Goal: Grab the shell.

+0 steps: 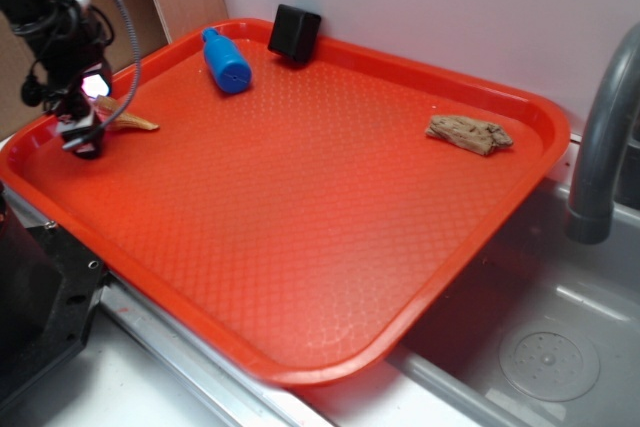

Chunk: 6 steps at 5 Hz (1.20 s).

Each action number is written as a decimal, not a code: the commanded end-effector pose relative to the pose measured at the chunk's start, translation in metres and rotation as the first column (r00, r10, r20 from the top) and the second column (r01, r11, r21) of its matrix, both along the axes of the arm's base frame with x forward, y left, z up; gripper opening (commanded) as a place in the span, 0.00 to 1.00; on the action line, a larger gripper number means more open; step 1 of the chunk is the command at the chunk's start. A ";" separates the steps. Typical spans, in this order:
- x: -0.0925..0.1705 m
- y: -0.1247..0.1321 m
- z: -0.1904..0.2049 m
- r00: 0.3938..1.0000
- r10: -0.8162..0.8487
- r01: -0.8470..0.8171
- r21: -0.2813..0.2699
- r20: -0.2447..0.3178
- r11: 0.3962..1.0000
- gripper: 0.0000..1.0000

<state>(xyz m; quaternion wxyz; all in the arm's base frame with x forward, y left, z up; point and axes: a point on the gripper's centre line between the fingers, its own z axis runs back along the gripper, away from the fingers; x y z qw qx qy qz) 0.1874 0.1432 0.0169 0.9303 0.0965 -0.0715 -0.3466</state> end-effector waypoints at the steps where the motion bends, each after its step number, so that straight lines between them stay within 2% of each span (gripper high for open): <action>1: -0.001 -0.030 -0.005 0.999 0.008 -0.008 0.009 -0.033 1.000 0.00; 3: -0.010 -0.028 0.001 0.997 0.073 -0.073 -0.001 -0.030 0.997 0.00; 4: -0.013 -0.026 0.009 0.995 0.093 -0.094 -0.017 -0.023 0.995 1.00; 5: -0.025 -0.016 0.030 0.997 0.065 -0.062 -0.056 0.051 0.996 1.00; 6: -0.035 -0.002 0.036 0.994 0.091 -0.085 -0.100 0.055 0.991 1.00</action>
